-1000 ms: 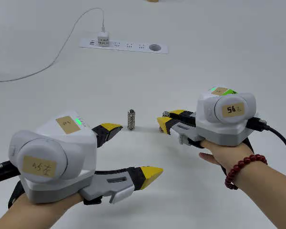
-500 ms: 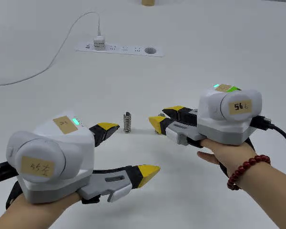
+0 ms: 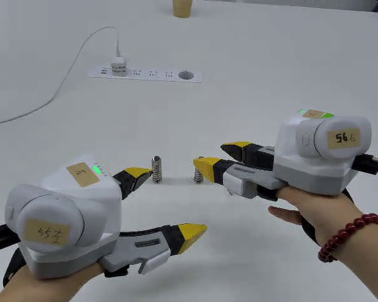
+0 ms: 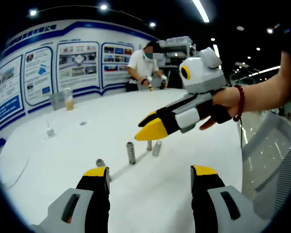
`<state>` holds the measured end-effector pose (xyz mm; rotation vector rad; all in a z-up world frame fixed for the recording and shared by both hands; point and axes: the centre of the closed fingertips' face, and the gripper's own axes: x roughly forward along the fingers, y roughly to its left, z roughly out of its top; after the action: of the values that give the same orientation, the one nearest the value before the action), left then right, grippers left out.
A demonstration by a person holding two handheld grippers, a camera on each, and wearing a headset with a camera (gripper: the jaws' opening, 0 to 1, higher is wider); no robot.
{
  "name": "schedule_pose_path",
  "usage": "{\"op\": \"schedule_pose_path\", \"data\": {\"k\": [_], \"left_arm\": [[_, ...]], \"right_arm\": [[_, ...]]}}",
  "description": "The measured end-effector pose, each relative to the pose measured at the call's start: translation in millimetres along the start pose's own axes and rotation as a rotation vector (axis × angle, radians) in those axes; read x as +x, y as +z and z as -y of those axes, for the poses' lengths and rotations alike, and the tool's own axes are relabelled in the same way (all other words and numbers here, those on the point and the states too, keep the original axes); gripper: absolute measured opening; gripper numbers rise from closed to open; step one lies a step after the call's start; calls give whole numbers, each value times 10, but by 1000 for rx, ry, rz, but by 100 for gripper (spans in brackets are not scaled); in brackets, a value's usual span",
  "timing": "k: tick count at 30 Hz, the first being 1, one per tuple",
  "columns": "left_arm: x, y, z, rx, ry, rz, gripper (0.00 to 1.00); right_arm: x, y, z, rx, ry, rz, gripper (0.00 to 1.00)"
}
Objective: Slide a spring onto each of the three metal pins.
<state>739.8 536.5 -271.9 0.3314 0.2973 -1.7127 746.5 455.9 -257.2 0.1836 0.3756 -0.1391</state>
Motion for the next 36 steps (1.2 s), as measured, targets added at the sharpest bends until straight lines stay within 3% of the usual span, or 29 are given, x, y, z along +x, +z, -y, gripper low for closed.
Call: {"op": "schedule_pose_path", "data": {"k": [9,17,29,36], "left_arm": [[70,-17,6,-7,-1,-8,68],[164,34,1,6,14,6,65],[431,13,120,95,-40,-21,57],[613,4,161,93,-70,-42,52]], "right_arm": [[-216,8,-18,24,4,10,47],[-416,-24,-35,33,11,21,53],[-698,-78,-20,22,41,40,61],[-835,-156,21,20,36,32,62]]}}
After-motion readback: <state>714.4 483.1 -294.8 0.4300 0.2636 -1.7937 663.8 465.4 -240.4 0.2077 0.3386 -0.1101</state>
